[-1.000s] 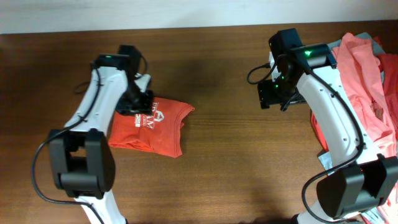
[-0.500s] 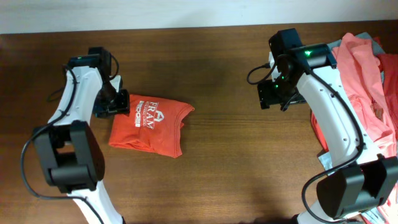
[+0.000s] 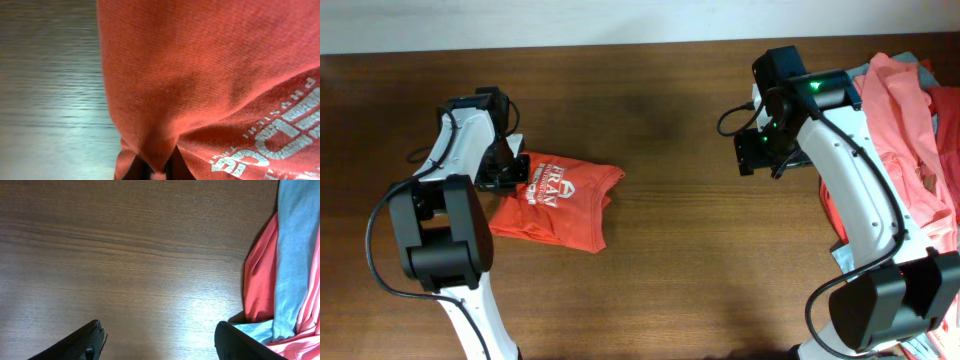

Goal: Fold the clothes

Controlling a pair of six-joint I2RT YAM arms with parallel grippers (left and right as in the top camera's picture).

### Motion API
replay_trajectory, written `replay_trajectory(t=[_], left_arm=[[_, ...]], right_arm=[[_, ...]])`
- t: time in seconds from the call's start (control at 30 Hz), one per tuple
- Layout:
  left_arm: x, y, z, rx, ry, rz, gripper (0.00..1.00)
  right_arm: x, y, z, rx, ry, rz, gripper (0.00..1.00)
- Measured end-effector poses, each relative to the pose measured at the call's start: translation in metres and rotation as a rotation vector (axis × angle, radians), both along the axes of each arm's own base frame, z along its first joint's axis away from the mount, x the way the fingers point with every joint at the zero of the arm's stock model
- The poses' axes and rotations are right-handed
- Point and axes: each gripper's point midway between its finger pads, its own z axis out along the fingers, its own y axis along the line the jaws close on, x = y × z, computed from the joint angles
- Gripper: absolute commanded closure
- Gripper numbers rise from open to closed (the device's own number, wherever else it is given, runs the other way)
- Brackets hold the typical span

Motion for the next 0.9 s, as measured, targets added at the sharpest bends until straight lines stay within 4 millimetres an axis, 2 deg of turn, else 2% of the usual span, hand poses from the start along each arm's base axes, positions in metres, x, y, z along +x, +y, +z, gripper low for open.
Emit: replay_trajectory(t=[0.17, 0.33, 0.5, 0.57, 0.6, 0.63, 0.67, 0.77, 0.9], left_arm=[[-0.008, 0.009, 0.002, 0.055, 0.03, 0.017, 0.95], [-0.019, -0.001, 0.004, 0.0, 0.076, 0.031, 0.95], [-0.049, -0.06, 0.019, -0.346, 0.207, 0.08, 0.94], [-0.055, -0.087, 0.03, -0.485, 0.238, 0.096, 0.87], [-0.055, -0.092, 0.032, -0.51, 0.242, 0.096, 0.63], [-0.059, -0.102, 0.036, -0.546, 0.26, 0.095, 0.54], [-0.06, -0.107, 0.038, -0.562, 0.269, 0.089, 0.51], [-0.063, -0.117, 0.039, -0.568, 0.279, 0.064, 0.5], [-0.07, -0.121, 0.035, -0.5, 0.303, -0.002, 0.51]], right_arm=[[0.0, 0.0, 0.0, 0.0, 0.0, -0.001, 0.24], [0.0, 0.0, 0.0, 0.0, 0.0, 0.001, 0.24], [0.0, -0.001, 0.0, -0.009, 0.0, 0.003, 0.24], [0.0, -0.003, 0.0, -0.013, 0.002, 0.001, 0.24], [0.0, -0.005, 0.0, -0.014, 0.002, -0.002, 0.24], [0.0, -0.008, 0.0, -0.014, 0.002, -0.012, 0.24], [0.0, -0.012, 0.0, -0.015, 0.003, -0.021, 0.24], [0.0, -0.022, 0.0, -0.013, 0.011, -0.047, 0.24], [-0.002, -0.024, -0.001, 0.012, 0.021, -0.039, 0.24]])
